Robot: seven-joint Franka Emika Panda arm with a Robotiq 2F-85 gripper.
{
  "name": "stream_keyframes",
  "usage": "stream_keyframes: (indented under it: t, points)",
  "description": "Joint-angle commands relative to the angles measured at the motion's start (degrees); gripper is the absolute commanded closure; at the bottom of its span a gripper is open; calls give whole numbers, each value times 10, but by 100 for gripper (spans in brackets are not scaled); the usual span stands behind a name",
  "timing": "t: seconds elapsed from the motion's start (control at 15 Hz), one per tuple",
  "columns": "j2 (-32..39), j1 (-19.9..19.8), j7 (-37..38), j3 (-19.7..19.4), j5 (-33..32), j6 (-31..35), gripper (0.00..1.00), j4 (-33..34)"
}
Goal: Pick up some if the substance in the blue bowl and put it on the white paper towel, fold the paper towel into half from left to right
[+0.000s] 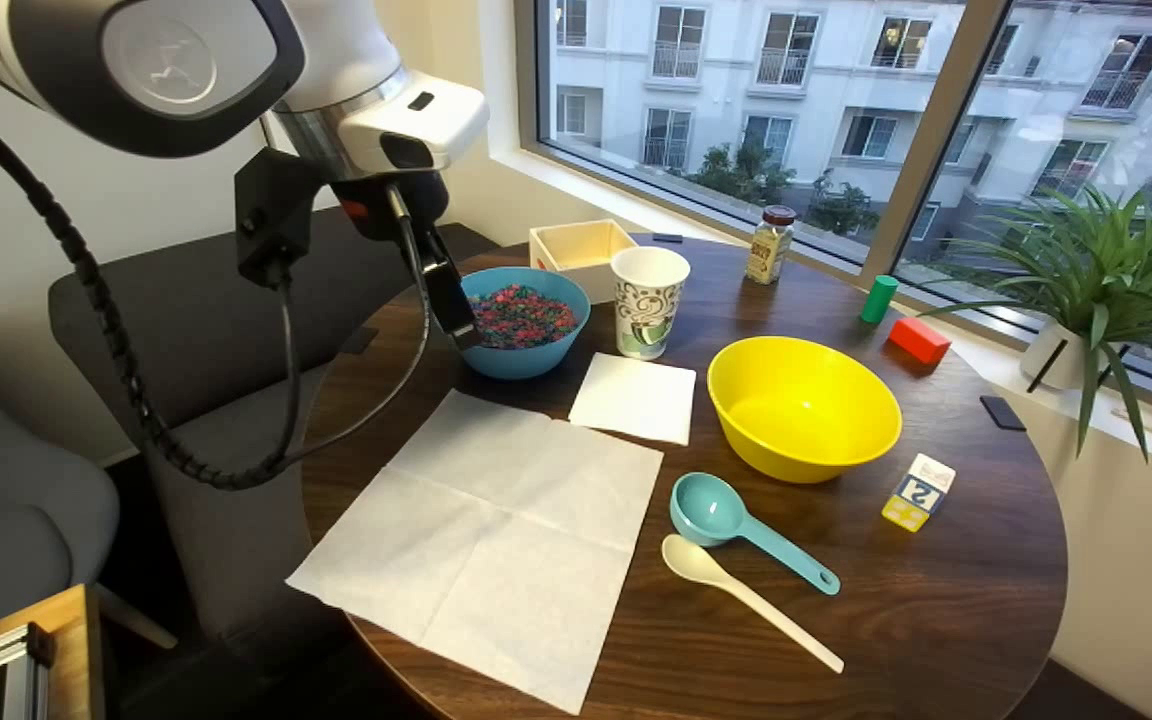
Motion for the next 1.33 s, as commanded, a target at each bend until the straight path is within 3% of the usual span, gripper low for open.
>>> stream_keyframes:
  t: [0.0, 0.27, 0.6, 1.27]
  points:
    - [0, 8, 1, -8, -3, -1, 0, 1]
    - [0, 8, 1, -8, -3, -1, 0, 1]
    - [34, -2, 23, 3, -50, 11, 0, 32]
    - [120, 30, 26, -2, -70, 18, 0, 91]
